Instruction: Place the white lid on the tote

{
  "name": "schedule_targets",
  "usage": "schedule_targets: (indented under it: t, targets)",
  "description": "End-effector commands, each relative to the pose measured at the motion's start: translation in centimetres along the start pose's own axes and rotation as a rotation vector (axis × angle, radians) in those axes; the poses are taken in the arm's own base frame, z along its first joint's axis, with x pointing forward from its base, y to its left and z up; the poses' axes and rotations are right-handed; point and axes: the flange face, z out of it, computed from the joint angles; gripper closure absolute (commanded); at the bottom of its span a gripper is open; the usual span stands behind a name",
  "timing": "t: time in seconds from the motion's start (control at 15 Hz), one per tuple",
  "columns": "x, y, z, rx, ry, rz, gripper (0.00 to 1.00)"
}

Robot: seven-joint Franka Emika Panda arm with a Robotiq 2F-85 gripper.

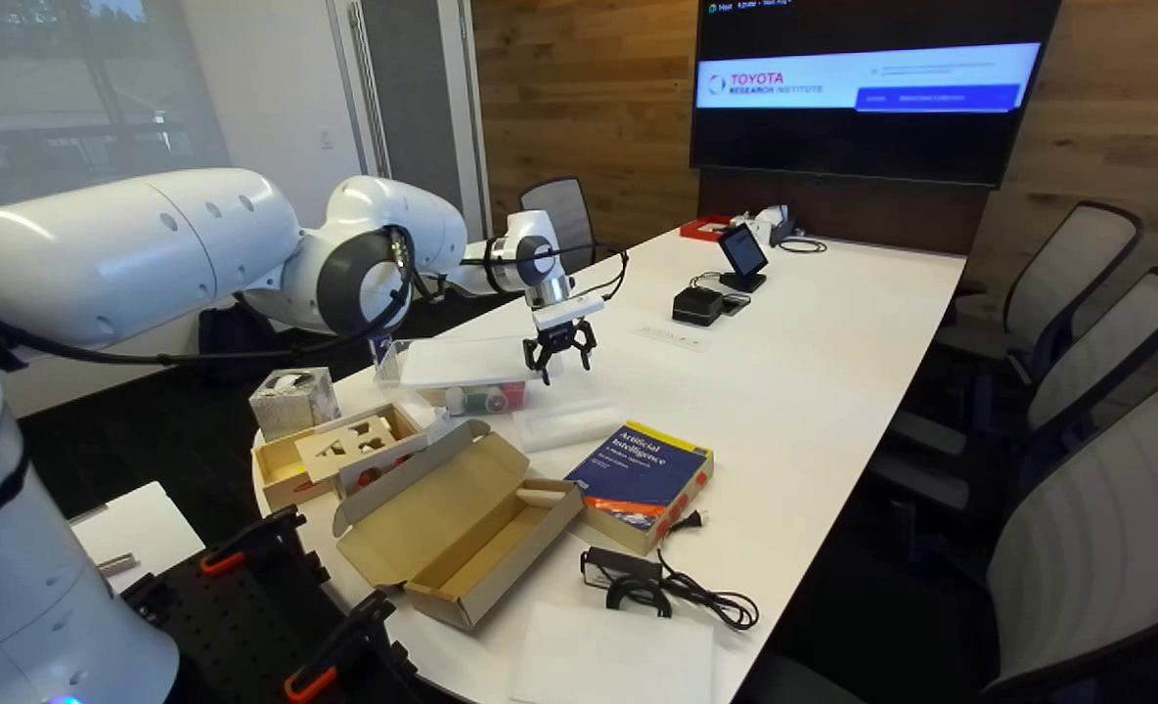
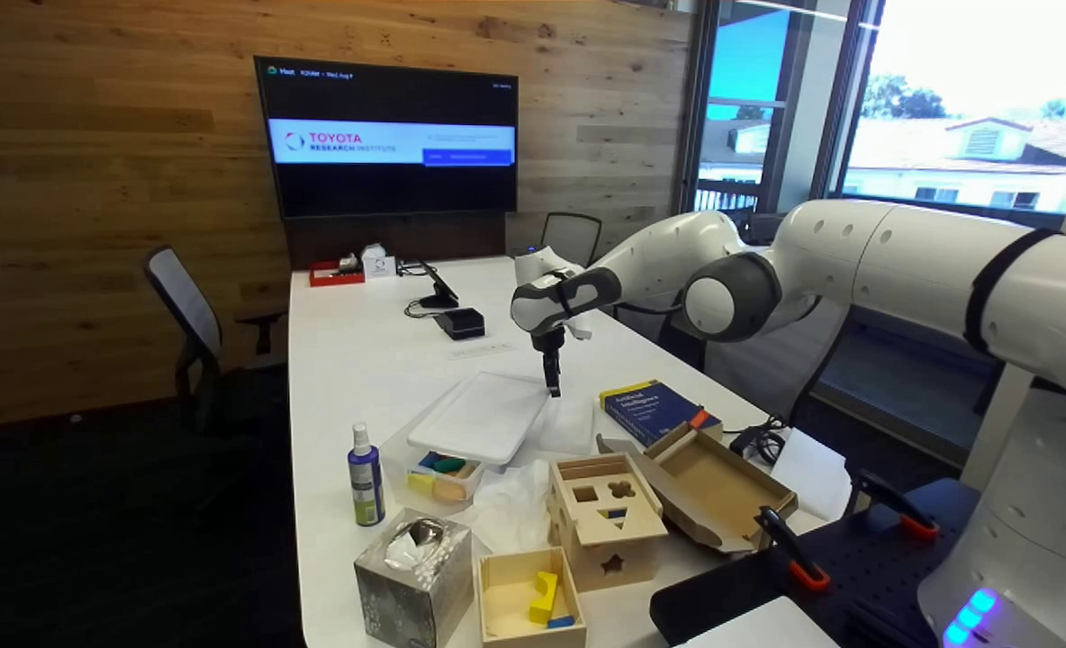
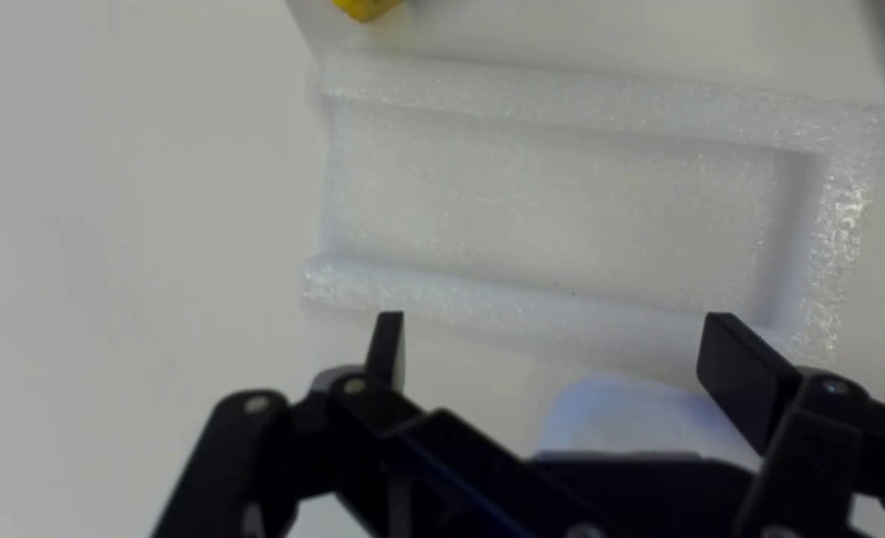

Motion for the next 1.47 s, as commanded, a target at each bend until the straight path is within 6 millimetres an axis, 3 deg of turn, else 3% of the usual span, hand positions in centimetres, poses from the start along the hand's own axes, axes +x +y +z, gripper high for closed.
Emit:
schedule_targets:
  t: [0.0,0.33,0.73,1.07,1.4]
  targets:
    - [0.4,0.1,0.7,-0.005,0.095,-0.07,0.0]
    - [1.8,0.0,0.0,-0.037,0.224,-0.18,0.0]
    - [2.7,-0.8,-0.5,-0.007,0.255,-0.259,0.0]
    - [3.4,-1.9,-2.2,0.061,0.152,-0.141,0.0]
    - [4.7,-5.2,-6.1,0.184,-0.035,0.058,0.0]
